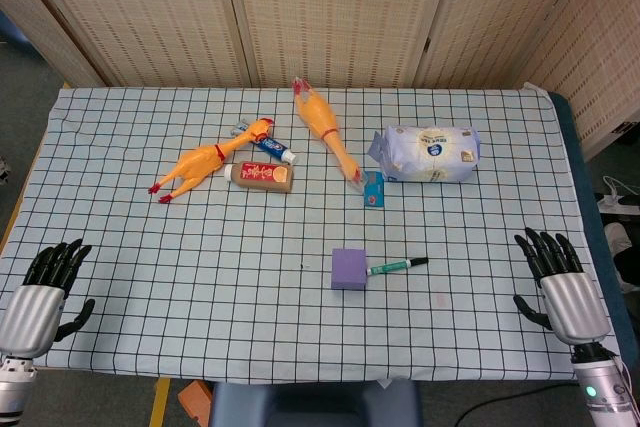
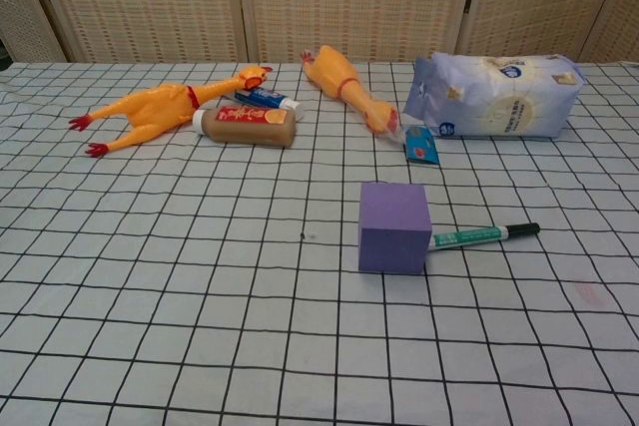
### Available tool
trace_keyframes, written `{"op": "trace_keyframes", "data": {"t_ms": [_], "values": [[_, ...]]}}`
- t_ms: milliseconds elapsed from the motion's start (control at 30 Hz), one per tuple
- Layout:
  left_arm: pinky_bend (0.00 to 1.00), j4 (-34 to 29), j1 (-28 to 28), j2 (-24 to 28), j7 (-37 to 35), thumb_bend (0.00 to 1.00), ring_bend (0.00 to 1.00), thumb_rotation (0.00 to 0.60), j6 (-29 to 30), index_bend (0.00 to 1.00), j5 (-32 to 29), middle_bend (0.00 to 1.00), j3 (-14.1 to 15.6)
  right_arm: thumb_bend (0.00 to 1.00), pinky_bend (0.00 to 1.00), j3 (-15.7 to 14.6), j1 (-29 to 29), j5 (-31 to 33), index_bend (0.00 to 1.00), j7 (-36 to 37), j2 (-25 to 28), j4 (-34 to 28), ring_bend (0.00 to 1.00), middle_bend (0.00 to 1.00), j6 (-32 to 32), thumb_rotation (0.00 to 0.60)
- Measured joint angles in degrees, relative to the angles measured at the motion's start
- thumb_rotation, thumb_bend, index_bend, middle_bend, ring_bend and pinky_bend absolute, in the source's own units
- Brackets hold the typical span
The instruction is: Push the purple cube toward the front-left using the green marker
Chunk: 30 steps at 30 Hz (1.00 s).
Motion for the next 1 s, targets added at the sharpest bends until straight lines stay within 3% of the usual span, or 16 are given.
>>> {"op": "trace_keyframes", "data": {"t_ms": [333, 633, 833, 1000], "values": [[0.07, -1.0, -0.2, 0.6, -0.7, 0.38, 0.0, 0.6, -1.0, 0.0, -0.4, 0.0, 0.2, 0.14, 0.0, -0.6, 1.8, -0.8, 0.0, -1.0, -1.3, -0.8, 0.0, 0.01, -3.5, 0.6], [0.07, -0.9, -0.9, 1.0, -1.8, 0.38, 0.0, 0.6, -2.8, 0.0, -1.3, 0.0, 0.2, 0.17, 0.04, 2.4, 9.3, 1.8, 0.3, -8.9, -6.2, -2.5, 0.01, 0.23, -13.8, 0.6], [0.07, -0.9, -1.0, 1.3, -2.8, 0.38, 0.0, 0.6, -3.1, 0.0, -1.6, 0.0, 0.2, 0.19, 0.05, 4.6, 14.9, 8.1, 0.37, -14.2, -13.3, -0.1, 0.05, 0.28, -22.2, 0.6], [0.07, -0.9, -1.2, 1.5, -3.3, 0.38, 0.0, 0.6, -3.6, 0.0, -1.9, 0.0, 0.2, 0.21, 0.06, 5.6, 18.2, 11.1, 0.4, -16.3, -19.1, 4.0, 0.07, 0.3, -25.4, 0.6]]}}
